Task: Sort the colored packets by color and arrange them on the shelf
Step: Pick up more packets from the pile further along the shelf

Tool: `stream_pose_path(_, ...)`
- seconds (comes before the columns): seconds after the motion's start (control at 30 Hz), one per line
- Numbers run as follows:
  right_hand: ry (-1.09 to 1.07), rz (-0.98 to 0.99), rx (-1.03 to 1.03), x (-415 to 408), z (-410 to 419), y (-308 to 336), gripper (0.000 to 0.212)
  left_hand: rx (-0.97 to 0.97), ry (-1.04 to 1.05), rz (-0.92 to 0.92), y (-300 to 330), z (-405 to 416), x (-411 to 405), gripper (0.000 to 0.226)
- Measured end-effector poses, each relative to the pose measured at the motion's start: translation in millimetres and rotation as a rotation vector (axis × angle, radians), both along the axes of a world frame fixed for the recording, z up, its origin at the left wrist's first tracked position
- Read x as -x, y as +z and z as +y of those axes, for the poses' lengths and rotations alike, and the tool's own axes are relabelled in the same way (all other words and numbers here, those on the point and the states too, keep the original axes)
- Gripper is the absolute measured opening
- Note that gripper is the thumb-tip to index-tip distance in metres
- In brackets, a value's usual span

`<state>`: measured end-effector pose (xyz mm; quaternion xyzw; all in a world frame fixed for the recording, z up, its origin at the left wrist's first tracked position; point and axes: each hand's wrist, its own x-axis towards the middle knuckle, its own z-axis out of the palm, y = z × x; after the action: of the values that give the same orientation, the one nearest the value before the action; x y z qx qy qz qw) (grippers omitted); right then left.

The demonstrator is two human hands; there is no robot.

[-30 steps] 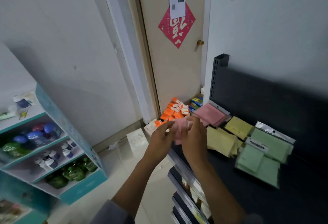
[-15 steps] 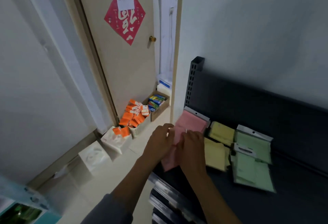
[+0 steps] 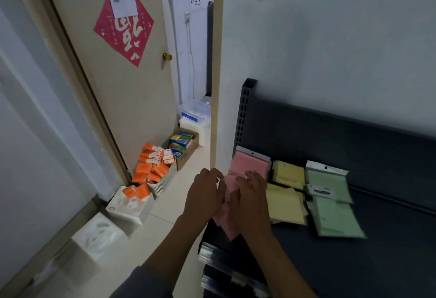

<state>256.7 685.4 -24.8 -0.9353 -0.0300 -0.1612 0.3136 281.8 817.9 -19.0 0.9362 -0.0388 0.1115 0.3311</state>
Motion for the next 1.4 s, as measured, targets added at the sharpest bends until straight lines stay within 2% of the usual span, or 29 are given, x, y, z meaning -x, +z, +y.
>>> stream_pose_path(0.1,0.101,0.043,0.006,-4,10,1,0.027,-0.197,0.010,-0.097,0,5,-2,0.016)
stream_pose_path(0.2,0.189,0.108,-0.028,0,16,9,0.047,-0.264,0.025,-0.164,-1,6,-8,0.013)
stream_pose_path(0.27,0.194,0.072,-0.084,5,16,18,0.053,-0.304,-0.005,-0.174,-5,3,-10,0.018)
stream_pose_path(0.4,0.066,-0.018,-0.281,14,1,21,0.024,-0.133,-0.104,-0.217,-14,-16,-10,0.025)
stream_pose_path(0.47,-0.050,-0.046,-0.391,18,-11,21,0.024,-0.100,-0.159,-0.234,-12,-32,-8,0.026)
stream_pose_path(0.6,-0.241,-0.034,-0.590,27,-44,21,0.024,0.149,-0.227,-0.237,10,-70,3,0.024)
stream_pose_path(0.77,-0.357,-0.053,-0.790,45,-84,27,0.020,0.162,-0.312,-0.264,14,-111,15,0.021)
stream_pose_path(1.1,-0.418,-0.114,-0.838,81,-155,35,0.018,0.152,-0.449,-0.218,22,-187,46,0.020)
stream_pose_path(1.4,-0.583,-0.118,-0.817,154,-261,28,0.016,0.116,-0.676,-0.154,25,-305,108,0.024)
